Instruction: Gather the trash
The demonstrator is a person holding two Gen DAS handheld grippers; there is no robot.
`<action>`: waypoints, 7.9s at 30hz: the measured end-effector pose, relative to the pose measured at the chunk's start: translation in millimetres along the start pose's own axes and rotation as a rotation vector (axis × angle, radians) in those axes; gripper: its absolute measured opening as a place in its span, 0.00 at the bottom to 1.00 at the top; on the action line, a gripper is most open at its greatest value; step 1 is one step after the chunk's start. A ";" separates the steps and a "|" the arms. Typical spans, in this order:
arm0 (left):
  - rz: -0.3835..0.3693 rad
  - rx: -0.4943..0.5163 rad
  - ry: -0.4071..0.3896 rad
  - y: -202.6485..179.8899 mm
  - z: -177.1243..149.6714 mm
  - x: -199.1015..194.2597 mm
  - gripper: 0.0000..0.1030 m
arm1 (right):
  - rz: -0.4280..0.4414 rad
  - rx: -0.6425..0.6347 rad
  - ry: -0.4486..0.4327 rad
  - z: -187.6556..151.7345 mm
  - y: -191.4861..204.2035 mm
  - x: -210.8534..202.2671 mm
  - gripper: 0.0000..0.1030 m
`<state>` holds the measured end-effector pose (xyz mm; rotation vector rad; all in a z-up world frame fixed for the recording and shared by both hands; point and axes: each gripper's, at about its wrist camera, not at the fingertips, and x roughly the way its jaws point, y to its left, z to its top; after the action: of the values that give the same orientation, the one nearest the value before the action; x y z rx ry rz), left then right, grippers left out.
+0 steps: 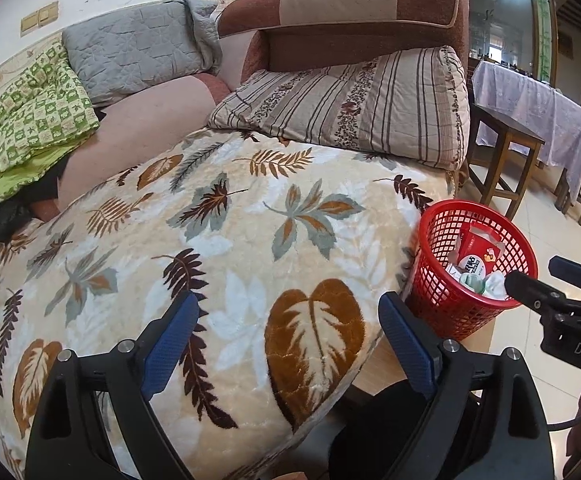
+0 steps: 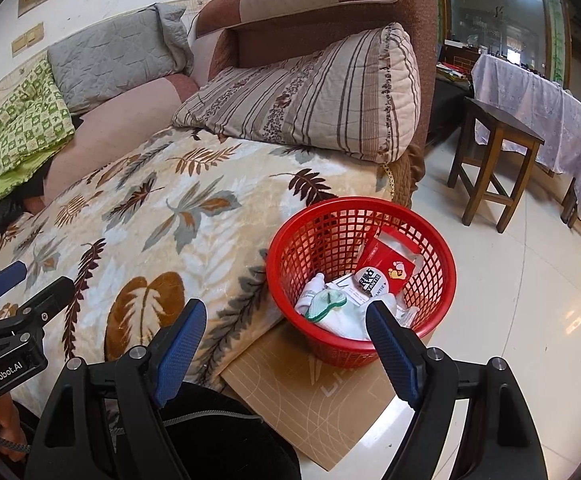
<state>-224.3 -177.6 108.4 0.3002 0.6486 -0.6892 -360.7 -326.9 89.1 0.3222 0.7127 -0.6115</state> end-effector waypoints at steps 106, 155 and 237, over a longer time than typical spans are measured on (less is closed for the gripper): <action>0.041 0.020 0.063 4.5 -14.3 10.2 0.90 | -0.026 0.013 0.038 0.3 1.3 19.1 0.85; 0.214 -0.207 0.139 113.3 -15.5 37.2 0.90 | -0.050 -0.175 -0.002 65.6 52.0 89.4 0.90; 0.502 -0.552 0.269 301.8 -77.1 99.6 1.00 | 0.164 -0.334 0.200 51.5 325.3 243.3 1.00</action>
<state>1.9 32.1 -0.2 0.0328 0.9473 0.0256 12.4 -197.3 -19.0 0.1298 0.9549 -0.2988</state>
